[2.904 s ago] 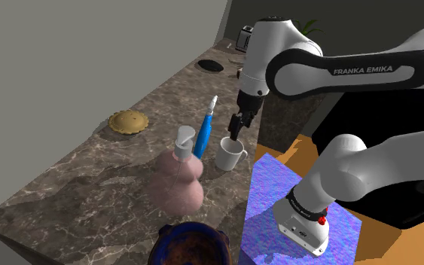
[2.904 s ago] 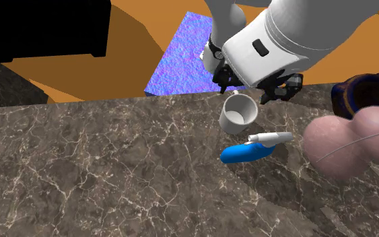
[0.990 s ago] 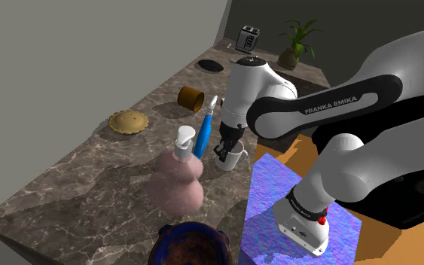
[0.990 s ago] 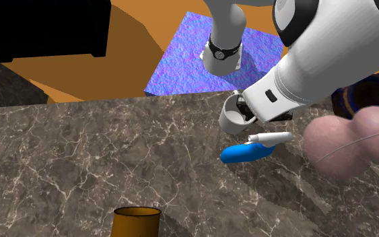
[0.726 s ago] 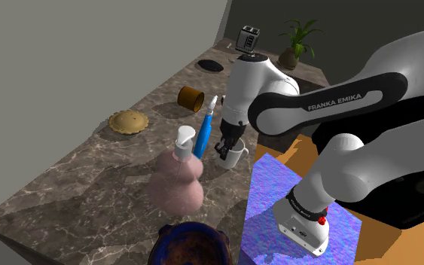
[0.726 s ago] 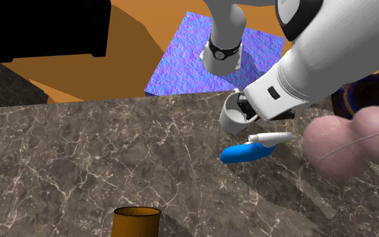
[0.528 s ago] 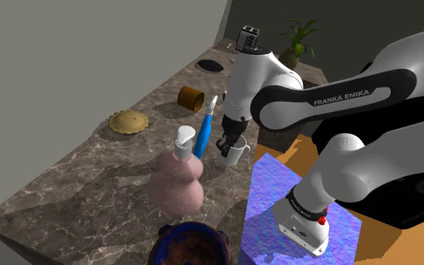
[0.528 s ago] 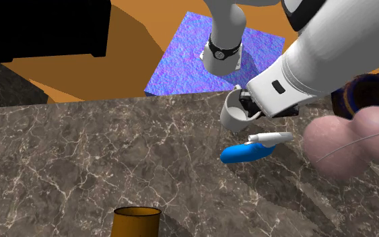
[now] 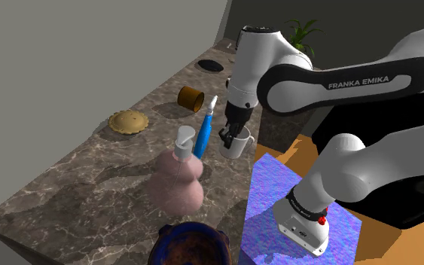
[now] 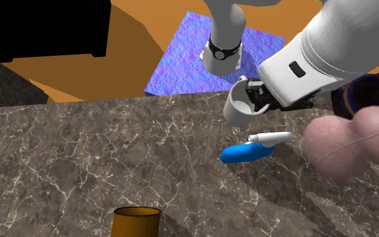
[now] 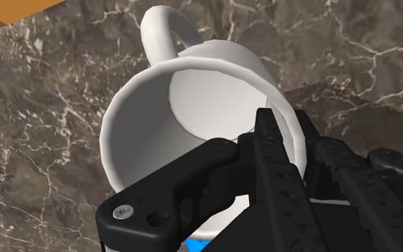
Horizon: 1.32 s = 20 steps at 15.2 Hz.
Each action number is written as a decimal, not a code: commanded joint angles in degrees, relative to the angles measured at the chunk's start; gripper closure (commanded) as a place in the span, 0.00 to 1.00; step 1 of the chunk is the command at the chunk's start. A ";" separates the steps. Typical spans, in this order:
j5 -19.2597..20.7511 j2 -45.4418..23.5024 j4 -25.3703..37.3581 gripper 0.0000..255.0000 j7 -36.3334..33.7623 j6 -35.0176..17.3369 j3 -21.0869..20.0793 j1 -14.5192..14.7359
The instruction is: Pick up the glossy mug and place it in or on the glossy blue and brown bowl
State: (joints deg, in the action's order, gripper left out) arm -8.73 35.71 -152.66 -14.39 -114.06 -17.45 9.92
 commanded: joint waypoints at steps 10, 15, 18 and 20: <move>0.91 2.69 6.83 1.00 0.32 9.52 1.52 -0.25; 1.33 3.12 10.38 1.00 0.38 13.50 2.08 -0.42; 1.58 3.20 12.62 1.00 0.41 15.82 2.39 -0.53; 0.79 3.37 13.19 1.00 -0.96 16.49 1.31 0.08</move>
State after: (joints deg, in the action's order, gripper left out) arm -7.58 39.12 -139.98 -14.64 -98.00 -15.61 9.73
